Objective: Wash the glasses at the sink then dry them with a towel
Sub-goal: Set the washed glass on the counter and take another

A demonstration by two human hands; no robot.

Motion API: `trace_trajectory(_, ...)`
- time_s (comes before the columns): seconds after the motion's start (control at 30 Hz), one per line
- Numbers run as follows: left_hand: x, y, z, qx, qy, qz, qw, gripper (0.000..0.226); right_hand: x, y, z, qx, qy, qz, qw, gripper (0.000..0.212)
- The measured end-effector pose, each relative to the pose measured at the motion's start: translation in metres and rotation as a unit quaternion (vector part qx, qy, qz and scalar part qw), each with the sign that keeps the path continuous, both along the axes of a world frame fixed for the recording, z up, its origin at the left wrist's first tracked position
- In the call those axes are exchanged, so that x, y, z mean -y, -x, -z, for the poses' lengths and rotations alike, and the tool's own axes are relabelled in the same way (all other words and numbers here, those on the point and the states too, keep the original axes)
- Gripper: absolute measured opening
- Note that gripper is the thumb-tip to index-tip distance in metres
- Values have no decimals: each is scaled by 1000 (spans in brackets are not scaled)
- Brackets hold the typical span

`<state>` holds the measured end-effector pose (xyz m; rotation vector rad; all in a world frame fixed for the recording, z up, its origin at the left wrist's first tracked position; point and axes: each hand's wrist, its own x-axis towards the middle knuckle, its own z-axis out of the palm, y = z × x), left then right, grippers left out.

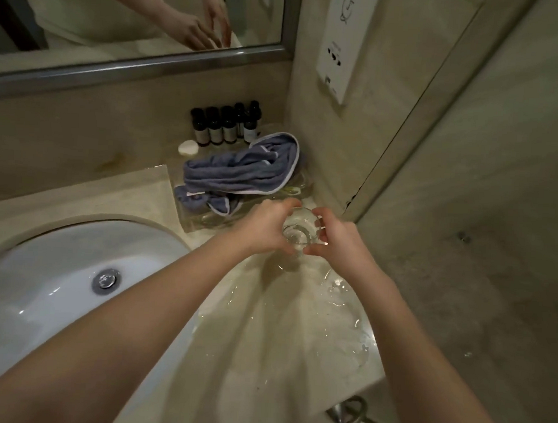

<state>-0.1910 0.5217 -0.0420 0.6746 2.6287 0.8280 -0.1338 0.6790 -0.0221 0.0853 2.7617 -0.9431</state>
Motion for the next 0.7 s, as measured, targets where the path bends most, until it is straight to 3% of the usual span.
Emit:
trace_trajectory(0.3,-6,20,5,1,12,-9,1000,97,-3,21,3,10,9,10,1000,73)
trace_trajectory(0.7,-26,27,3,1,79,41,996,91,-11,26,9,34,-71,4,997,67)
